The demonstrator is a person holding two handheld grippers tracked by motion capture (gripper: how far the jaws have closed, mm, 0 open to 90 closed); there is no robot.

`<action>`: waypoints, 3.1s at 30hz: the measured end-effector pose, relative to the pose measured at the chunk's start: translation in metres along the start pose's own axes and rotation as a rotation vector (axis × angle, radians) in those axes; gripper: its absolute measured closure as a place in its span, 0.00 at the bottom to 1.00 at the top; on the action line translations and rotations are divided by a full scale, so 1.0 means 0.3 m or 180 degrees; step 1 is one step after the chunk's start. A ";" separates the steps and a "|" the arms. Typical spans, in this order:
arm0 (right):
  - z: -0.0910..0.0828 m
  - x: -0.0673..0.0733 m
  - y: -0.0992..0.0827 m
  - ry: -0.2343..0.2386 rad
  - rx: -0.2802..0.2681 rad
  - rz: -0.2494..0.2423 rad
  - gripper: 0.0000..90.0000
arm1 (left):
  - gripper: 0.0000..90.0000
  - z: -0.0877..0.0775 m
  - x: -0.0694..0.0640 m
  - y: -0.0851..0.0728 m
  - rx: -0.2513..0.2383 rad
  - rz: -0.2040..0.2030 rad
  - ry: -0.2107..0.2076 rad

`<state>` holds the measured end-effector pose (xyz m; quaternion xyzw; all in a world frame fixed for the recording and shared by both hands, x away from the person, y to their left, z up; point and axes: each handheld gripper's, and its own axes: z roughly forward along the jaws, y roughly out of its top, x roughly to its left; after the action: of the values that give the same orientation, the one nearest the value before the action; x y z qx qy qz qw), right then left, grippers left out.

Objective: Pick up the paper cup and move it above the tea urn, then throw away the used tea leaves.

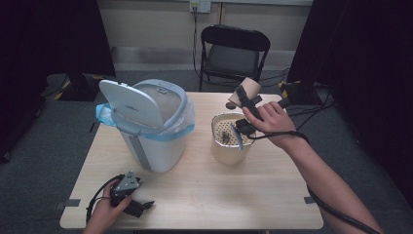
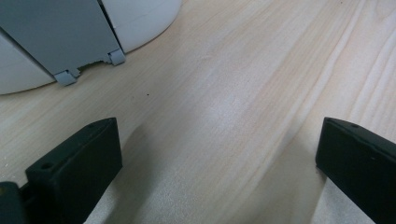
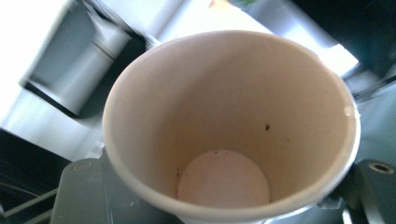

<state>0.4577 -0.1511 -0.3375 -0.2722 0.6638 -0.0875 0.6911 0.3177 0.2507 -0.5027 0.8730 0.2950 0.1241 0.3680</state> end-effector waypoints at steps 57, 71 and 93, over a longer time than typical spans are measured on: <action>0.147 0.033 -0.136 0.2086 -0.0386 0.4466 0.31 | 0.00 -0.002 -0.001 -0.001 0.0013 0.0024 0.0003; 0.155 0.028 -0.169 0.2302 -0.0498 0.4955 0.30 | 0.00 -0.002 -0.001 -0.001 0.0014 0.0022 0.0003; 0.179 -0.037 -0.162 0.2566 -0.0680 0.5247 0.30 | 0.00 -0.003 0.000 -0.001 0.0023 0.0027 -0.0006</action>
<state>0.5199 -0.1724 -0.3055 0.2751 0.8427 0.4057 0.2227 0.3173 0.2513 -0.5021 0.8757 0.2914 0.1238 0.3646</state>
